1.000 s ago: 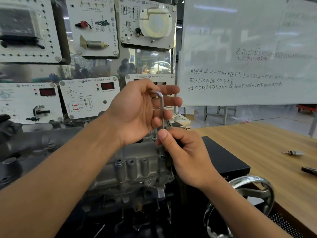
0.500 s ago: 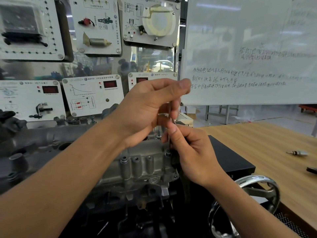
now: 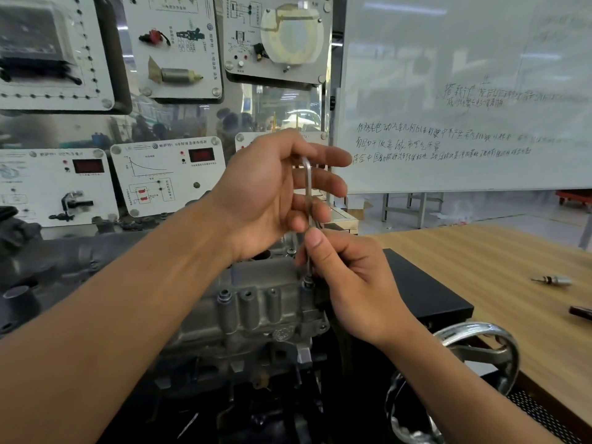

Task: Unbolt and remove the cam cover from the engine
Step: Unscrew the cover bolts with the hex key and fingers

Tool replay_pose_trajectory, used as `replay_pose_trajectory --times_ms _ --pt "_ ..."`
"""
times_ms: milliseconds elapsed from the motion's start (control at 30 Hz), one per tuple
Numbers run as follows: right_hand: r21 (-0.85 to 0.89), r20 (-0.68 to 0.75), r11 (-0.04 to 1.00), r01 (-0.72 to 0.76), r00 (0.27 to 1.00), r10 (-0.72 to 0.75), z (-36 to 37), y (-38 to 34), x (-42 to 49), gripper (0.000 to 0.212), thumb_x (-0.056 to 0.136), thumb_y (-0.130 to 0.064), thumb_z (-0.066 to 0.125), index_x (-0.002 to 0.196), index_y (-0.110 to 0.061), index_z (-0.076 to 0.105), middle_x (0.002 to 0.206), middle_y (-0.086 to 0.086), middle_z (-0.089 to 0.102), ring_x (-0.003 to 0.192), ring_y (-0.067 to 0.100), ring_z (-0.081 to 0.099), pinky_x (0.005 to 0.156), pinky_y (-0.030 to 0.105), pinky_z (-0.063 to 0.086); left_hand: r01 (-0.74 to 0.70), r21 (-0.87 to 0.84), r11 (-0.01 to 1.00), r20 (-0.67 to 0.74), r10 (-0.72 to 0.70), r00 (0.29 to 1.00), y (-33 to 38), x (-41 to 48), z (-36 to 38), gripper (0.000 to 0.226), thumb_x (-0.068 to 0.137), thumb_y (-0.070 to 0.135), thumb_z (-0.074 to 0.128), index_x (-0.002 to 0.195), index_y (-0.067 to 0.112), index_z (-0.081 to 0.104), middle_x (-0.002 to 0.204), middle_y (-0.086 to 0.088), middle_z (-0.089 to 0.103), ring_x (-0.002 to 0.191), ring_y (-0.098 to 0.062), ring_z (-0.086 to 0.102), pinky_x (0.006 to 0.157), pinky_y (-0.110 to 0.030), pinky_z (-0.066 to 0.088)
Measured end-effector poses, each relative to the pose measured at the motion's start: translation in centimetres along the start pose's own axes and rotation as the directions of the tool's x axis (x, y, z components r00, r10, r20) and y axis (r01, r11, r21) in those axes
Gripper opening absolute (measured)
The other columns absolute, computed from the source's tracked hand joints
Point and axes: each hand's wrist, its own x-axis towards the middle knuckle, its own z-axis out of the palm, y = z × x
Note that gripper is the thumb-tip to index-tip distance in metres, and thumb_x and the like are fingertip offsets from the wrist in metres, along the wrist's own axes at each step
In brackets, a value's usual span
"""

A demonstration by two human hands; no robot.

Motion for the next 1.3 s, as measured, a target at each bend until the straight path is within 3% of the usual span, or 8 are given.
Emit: replay_pose_trajectory --times_ms 233,567,700,800,900,1100,1300 --pt "-0.025 0.002 1.0 0.013 1.0 -0.013 0.1 0.0 0.0 0.04 0.101 -0.026 0.046 0.072 -0.008 0.066 0.054 -0.016 0.05 0.054 0.002 0.047 0.058 0.016 0.035 0.01 -0.255 0.967 0.181 0.037 0.983 -0.6 -1.0 -0.8 0.036 0.084 0.023 0.042 0.094 0.01 0.074 0.076 -0.007 0.067 0.062 -0.021 0.066 0.048 -0.024 0.053" --pt "-0.027 -0.013 0.999 0.044 0.999 -0.045 0.2 0.4 -0.1 0.047 0.104 -0.032 0.041 0.073 -0.007 0.065 0.053 -0.016 0.045 0.053 0.002 0.042 0.057 0.019 0.036 -0.052 -0.284 0.957 0.248 0.126 0.961 -0.9 -1.6 -1.6 0.021 0.08 0.019 0.054 0.095 0.017 0.07 0.079 0.0 0.062 0.073 -0.014 0.058 0.059 -0.023 0.053" --pt "-0.001 -0.038 1.0 0.008 0.999 -0.008 0.2 0.4 -0.1 0.05 0.106 -0.032 0.04 0.073 -0.006 0.067 0.054 0.008 0.044 0.054 0.023 0.043 0.057 0.025 0.036 -0.098 -0.07 0.993 0.204 0.11 0.973 -0.4 -1.1 -1.0 0.015 0.077 0.026 0.069 0.088 0.017 0.071 0.074 0.001 0.059 0.067 -0.011 0.055 0.052 -0.02 0.05" --pt "0.026 -0.035 1.0 0.001 0.999 0.0 0.1 0.4 -0.1 0.051 0.105 -0.031 0.039 0.074 -0.003 0.068 0.057 0.015 0.043 0.057 0.027 0.041 0.057 0.017 0.035 -0.131 0.208 0.969 0.102 0.112 0.989 0.2 -0.3 -0.3 0.023 0.069 0.036 0.08 0.079 0.018 0.071 0.061 0.001 0.056 0.053 -0.011 0.052 0.042 -0.019 0.041" --pt "0.05 -0.012 0.999 -0.02 1.0 0.021 -0.1 0.4 0.0 0.05 0.104 -0.029 0.039 0.074 -0.001 0.067 0.058 0.017 0.041 0.059 0.029 0.039 0.057 0.016 0.034 -0.099 0.321 0.942 0.001 0.104 0.995 0.4 0.5 0.4 0.019 0.084 0.032 0.074 0.079 0.014 0.069 0.053 0.001 0.052 0.043 -0.012 0.047 0.039 -0.02 0.033" --pt "0.067 0.001 0.997 -0.031 1.0 0.031 -0.2 0.4 0.1 0.05 0.103 -0.035 0.04 0.073 -0.005 0.067 0.058 0.013 0.041 0.059 0.028 0.039 0.056 0.018 0.033 0.03 0.196 0.98 -0.045 -0.022 0.999 0.2 1.2 0.8 0.02 0.091 0.028 0.059 0.081 0.011 0.066 0.053 0.001 0.048 0.04 -0.01 0.042 0.036 -0.019 0.025" --pt "0.061 0.005 0.998 -0.012 1.0 0.011 -0.1 0.3 0.1 0.051 0.101 -0.037 0.041 0.073 -0.003 0.067 0.057 0.013 0.043 0.058 0.028 0.041 0.057 0.017 0.035 0.131 0.002 0.991 0.078 -0.131 0.988 0.3 0.9 -0.3 0.023 0.079 0.024 0.051 0.085 0.009 0.067 0.058 -0.001 0.052 0.045 -0.011 0.048 0.035 -0.016 0.03"
